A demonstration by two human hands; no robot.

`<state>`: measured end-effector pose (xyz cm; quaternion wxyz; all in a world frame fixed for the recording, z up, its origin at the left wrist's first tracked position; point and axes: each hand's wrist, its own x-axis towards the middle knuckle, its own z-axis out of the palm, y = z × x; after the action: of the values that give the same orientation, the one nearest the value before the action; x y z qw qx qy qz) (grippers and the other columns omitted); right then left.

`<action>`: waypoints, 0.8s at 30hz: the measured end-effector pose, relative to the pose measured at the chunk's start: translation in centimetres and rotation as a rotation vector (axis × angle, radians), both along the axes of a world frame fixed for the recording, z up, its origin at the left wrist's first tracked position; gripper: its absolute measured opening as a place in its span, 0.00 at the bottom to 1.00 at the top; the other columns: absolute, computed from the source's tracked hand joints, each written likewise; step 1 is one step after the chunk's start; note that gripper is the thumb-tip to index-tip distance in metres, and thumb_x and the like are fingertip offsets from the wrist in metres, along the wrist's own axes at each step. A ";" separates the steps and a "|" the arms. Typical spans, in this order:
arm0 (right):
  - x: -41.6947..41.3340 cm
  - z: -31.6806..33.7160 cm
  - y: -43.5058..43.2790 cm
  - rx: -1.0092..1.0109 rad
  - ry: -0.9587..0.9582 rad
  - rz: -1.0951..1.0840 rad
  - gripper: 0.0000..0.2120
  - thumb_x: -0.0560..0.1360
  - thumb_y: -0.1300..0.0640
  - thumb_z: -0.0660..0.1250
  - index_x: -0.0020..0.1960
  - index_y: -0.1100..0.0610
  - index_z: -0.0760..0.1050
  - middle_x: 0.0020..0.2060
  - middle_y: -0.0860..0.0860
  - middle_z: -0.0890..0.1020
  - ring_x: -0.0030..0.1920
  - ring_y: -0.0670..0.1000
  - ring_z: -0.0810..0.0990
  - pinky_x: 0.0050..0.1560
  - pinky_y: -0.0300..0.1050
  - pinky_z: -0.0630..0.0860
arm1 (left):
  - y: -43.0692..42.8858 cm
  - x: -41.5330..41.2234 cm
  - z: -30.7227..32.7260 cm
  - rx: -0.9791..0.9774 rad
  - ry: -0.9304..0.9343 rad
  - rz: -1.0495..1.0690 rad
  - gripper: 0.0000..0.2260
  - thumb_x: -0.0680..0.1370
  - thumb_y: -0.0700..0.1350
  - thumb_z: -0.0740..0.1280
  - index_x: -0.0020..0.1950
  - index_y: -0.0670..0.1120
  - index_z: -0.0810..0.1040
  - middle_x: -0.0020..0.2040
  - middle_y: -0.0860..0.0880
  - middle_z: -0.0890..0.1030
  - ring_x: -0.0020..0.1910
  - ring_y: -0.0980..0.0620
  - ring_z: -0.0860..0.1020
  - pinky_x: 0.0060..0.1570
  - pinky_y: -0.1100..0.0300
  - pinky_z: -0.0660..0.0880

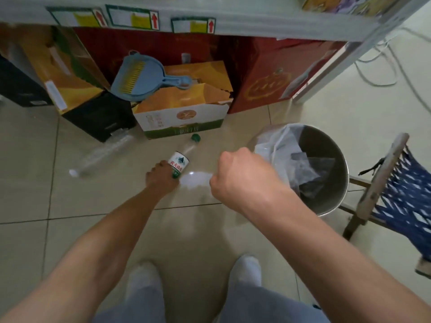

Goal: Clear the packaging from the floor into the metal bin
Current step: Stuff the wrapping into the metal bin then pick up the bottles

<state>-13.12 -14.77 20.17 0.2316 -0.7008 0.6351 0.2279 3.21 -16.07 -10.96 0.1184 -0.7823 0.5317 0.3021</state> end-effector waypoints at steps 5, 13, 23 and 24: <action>-0.3 0.2 -0.3 -0.050 -0.082 0.000 0.08 0.76 0.58 0.63 0.41 0.57 0.66 0.32 0.53 0.64 0.39 0.59 0.70 0.38 0.47 0.69 | -2.0 0.7 6.8 0.059 0.289 0.133 0.31 0.70 0.58 0.77 0.67 0.41 0.76 0.60 0.42 0.82 0.56 0.43 0.82 0.46 0.58 0.76; -0.9 1.7 0.6 -0.075 -0.248 -0.206 0.20 0.78 0.40 0.61 0.45 0.58 0.71 0.43 0.57 0.74 0.41 0.59 0.73 0.39 0.47 0.68 | 0.4 -0.5 22.7 0.010 0.621 0.226 0.30 0.69 0.57 0.77 0.67 0.49 0.75 0.58 0.47 0.81 0.54 0.48 0.81 0.49 0.52 0.83; -1.8 3.8 1.4 -0.072 -0.726 -0.787 0.24 0.69 0.45 0.76 0.56 0.61 0.76 0.49 0.58 0.84 0.45 0.57 0.85 0.46 0.57 0.85 | 7.1 -4.0 32.0 -0.054 0.930 0.010 0.23 0.69 0.61 0.76 0.59 0.52 0.82 0.52 0.50 0.87 0.54 0.48 0.84 0.54 0.50 0.81; -1.8 3.9 1.4 -0.084 -0.726 -0.773 0.24 0.69 0.46 0.76 0.56 0.61 0.76 0.49 0.59 0.84 0.45 0.57 0.85 0.46 0.57 0.85 | 7.3 -3.5 32.0 -0.049 0.909 -0.018 0.25 0.68 0.65 0.75 0.59 0.53 0.81 0.52 0.52 0.86 0.53 0.51 0.84 0.51 0.52 0.82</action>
<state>-14.92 -13.38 24.04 0.4753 -0.4579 0.7347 -0.1570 -0.28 -8.81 21.01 -0.1429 -0.5680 0.5436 0.6012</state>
